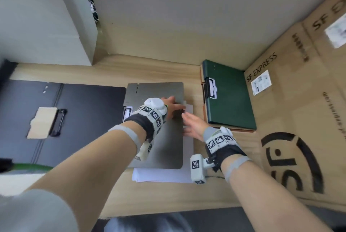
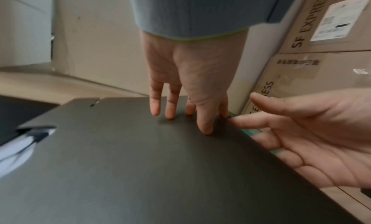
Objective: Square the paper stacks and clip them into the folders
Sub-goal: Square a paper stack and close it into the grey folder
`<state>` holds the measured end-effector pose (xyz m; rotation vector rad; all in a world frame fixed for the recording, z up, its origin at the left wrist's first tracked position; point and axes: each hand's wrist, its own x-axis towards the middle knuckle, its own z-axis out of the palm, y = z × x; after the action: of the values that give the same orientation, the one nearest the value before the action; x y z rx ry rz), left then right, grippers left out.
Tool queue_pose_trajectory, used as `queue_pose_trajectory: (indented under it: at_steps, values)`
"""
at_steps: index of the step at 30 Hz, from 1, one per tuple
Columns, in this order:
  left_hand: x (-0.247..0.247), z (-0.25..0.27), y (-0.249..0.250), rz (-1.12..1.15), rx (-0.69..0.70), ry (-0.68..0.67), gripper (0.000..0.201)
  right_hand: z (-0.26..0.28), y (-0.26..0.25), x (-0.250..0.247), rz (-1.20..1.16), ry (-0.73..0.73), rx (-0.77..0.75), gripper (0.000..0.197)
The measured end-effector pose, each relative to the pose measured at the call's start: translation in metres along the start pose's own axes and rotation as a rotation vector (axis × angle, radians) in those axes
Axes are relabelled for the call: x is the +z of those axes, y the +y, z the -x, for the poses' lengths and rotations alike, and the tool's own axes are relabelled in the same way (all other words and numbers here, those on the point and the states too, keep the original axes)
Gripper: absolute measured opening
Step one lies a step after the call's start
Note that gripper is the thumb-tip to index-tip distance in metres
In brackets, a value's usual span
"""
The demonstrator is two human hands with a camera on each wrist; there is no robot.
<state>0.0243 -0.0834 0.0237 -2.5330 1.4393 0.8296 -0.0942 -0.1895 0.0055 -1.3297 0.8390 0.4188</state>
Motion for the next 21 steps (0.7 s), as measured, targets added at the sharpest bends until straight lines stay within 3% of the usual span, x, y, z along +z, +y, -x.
queue_pose_trajectory:
  at_steps: [4, 9, 12, 16, 19, 21]
  values:
    - [0.017, -0.008, -0.003, 0.044, -0.032, 0.077, 0.059, -0.007, 0.005, 0.003, 0.058, 0.060, -0.080, 0.058]
    - [0.013, -0.012, -0.016, 0.141, -0.121, 0.159, 0.058, -0.009, -0.009, -0.004, 0.185, 0.281, -0.218, 0.049]
    - [0.004, -0.014, -0.025, 0.202, -0.220, 0.167, 0.055, -0.006, -0.030, -0.038, 0.188, 0.415, -0.297, 0.043]
    - [-0.005, -0.024, -0.024, 0.316, -0.316, 0.190, 0.057, 0.003, -0.047, -0.105, 0.140, 0.577, -0.279, 0.041]
    - [-0.015, -0.042, -0.003, 0.542, -0.260, 0.104, 0.063, 0.011, -0.050, -0.154, 0.077, 0.691, -0.252, 0.040]
    - [-0.019, -0.056, 0.013, 0.832, -0.240, 0.054, 0.061, 0.011, -0.047, -0.182, 0.043, 0.738, -0.224, 0.040]
